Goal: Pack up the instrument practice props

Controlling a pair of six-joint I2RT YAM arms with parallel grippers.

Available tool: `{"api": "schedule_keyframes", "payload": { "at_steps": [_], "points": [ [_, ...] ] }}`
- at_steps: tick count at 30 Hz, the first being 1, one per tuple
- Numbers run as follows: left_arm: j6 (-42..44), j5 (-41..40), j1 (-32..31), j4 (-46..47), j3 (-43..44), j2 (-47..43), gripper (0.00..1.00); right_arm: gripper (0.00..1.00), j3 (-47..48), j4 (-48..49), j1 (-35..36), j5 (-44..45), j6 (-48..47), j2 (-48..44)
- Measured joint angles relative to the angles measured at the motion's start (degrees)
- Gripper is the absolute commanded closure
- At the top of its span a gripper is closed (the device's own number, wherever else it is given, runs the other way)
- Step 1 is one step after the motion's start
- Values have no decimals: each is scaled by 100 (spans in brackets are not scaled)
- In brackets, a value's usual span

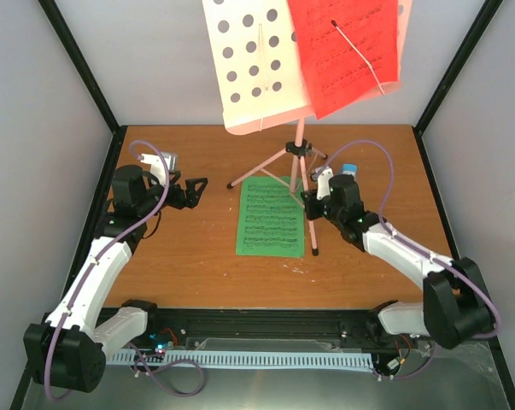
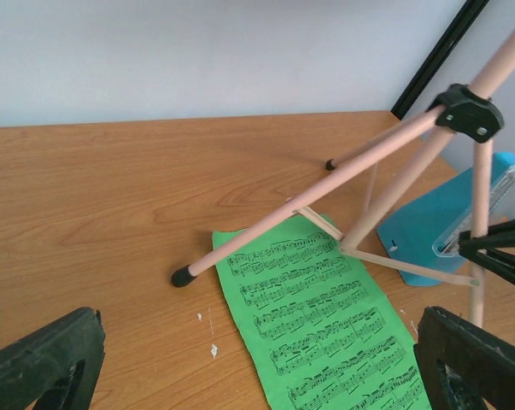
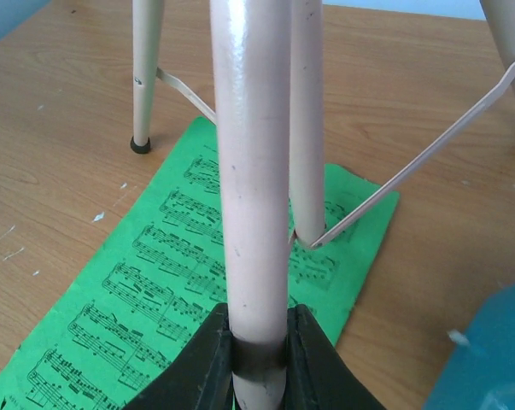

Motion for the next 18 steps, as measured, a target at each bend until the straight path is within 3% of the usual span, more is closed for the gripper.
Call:
{"api": "schedule_keyframes", "payload": {
  "at_steps": [7,18],
  "points": [
    [0,0,0,0,-2,0,1,97,-575,-190,350,1049,623,-822],
    [7,-7,0,0,-39,0,1,97,-247,-133,1019,2050,1429,-348]
  ]
}}
